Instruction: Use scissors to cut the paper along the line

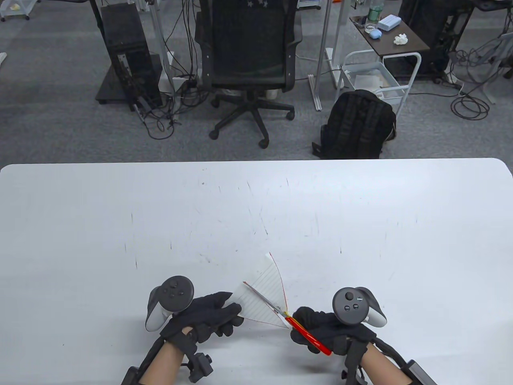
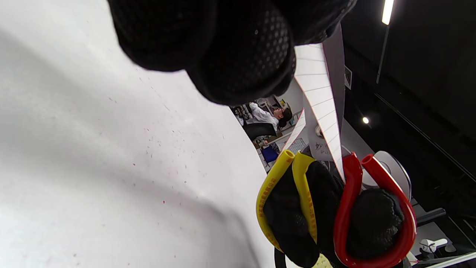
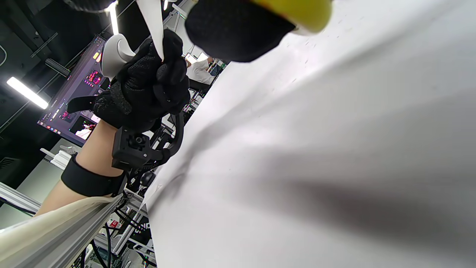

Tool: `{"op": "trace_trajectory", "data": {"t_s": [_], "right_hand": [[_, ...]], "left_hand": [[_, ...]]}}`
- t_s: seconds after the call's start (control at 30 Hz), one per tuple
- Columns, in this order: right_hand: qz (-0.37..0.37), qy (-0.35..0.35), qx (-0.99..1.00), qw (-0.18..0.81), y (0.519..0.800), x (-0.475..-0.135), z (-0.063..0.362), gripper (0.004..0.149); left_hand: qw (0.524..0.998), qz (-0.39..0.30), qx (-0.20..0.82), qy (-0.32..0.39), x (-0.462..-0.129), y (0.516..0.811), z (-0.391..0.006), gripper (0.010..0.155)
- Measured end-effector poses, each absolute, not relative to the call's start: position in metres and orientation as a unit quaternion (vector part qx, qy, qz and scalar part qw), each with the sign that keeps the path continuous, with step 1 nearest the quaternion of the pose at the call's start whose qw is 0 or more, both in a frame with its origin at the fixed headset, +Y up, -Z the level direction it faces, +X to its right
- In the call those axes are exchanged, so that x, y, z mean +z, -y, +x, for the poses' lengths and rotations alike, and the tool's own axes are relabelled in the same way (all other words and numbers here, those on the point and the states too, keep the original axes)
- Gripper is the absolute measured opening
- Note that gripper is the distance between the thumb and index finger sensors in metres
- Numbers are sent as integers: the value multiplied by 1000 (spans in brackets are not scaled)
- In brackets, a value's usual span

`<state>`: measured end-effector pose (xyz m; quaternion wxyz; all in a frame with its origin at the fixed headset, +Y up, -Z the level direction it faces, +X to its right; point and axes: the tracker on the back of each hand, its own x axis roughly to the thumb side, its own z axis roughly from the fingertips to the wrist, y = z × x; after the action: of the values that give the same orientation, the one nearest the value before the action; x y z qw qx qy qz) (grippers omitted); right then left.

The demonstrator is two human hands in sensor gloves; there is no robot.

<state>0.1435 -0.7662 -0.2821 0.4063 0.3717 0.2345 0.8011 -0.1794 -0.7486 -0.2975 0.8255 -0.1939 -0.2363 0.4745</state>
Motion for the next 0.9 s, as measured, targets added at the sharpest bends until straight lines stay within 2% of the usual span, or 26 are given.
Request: {"op": "trace_trajectory", "data": {"t_s": [0.63, 0.9], "right_hand": [[366, -240, 804, 403, 766, -280, 140, 78], [358, -229, 809, 407, 765, -280, 140, 73]], "left_hand": [[845, -181, 450, 226, -298, 750, -180, 37], [851, -170, 440, 229, -298, 750, -180, 37]]}}
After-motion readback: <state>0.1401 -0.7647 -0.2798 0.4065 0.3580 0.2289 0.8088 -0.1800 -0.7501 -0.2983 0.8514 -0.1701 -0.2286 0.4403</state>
